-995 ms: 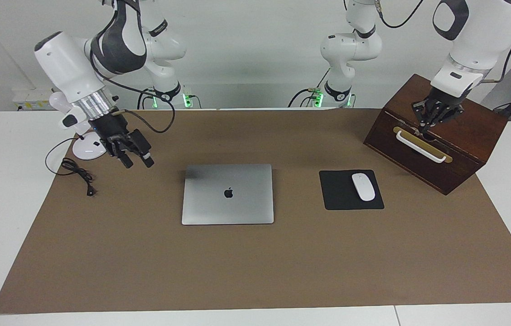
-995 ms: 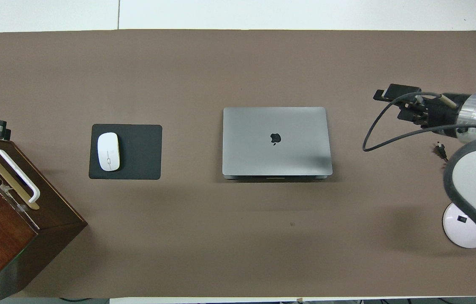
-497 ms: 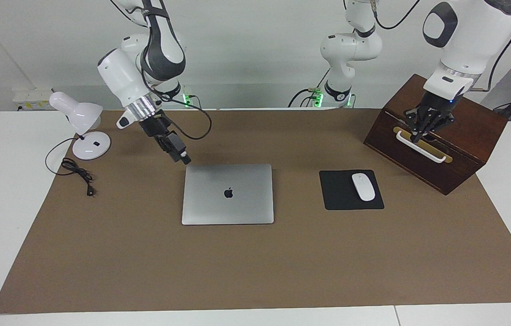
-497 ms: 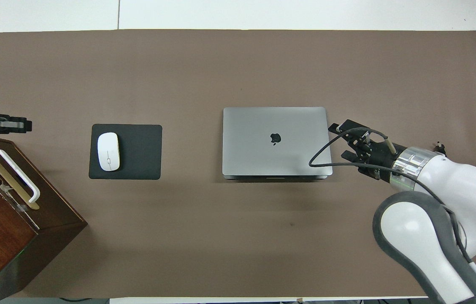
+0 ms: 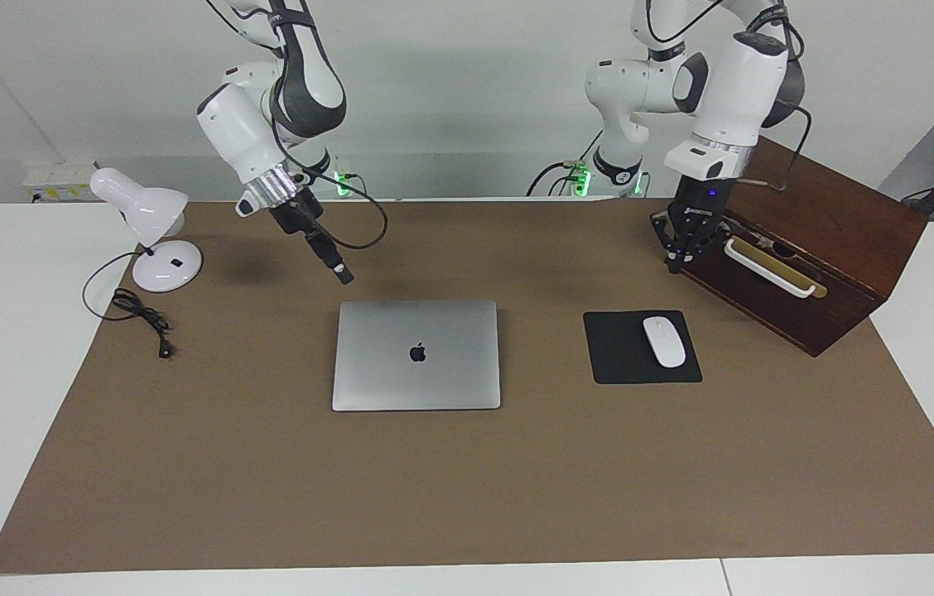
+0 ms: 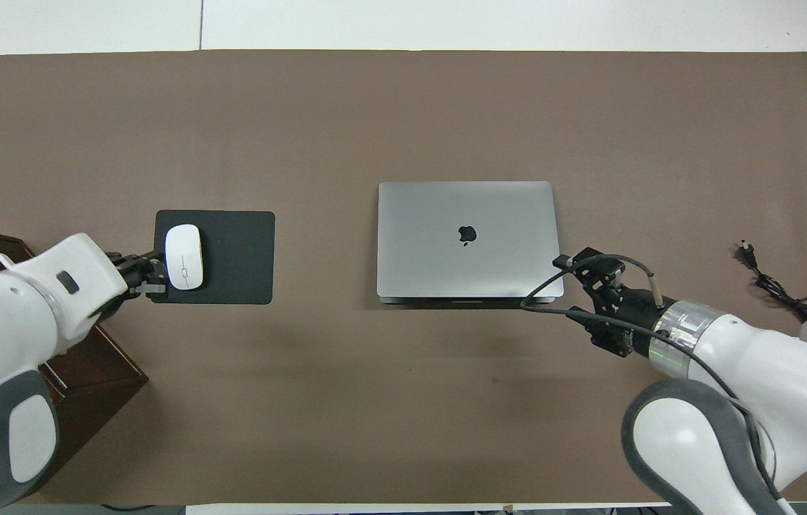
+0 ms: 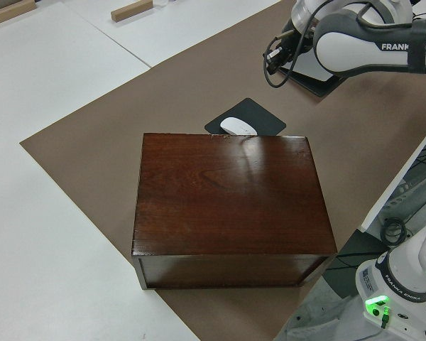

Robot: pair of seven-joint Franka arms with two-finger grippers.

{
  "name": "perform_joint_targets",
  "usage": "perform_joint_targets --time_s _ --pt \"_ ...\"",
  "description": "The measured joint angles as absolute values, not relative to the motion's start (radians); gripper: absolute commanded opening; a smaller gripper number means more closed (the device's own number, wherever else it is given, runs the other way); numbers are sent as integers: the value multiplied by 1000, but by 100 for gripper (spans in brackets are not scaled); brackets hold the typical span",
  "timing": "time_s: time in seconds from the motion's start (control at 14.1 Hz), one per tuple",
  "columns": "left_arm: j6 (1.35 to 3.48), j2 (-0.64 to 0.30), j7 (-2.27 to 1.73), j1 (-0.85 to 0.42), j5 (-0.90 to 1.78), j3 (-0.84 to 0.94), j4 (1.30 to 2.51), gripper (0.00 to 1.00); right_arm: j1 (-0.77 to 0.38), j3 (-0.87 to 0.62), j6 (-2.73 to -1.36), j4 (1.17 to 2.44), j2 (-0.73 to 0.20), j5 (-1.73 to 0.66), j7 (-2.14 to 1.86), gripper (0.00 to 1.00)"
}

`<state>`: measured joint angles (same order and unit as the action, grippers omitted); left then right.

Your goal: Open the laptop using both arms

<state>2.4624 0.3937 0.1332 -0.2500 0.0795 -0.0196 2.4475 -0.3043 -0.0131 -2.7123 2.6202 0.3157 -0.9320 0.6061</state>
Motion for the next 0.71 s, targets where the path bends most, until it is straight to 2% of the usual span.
perform_joint_targets --time_s 0.28,0.5,0.71 --pt "2597 460 132 -346 80 -20 2558 0 -414 -16 -2821 2660 265 -1026 608 100" --pt "2680 464 122 -415 89 -20 2586 0 -495 -18 -2916 2660 184 -1097 605 100" --pt "2770 448 120 -484 167 -19 2597 0 -524 -19 -2949 2642 112 -1136 578 100"
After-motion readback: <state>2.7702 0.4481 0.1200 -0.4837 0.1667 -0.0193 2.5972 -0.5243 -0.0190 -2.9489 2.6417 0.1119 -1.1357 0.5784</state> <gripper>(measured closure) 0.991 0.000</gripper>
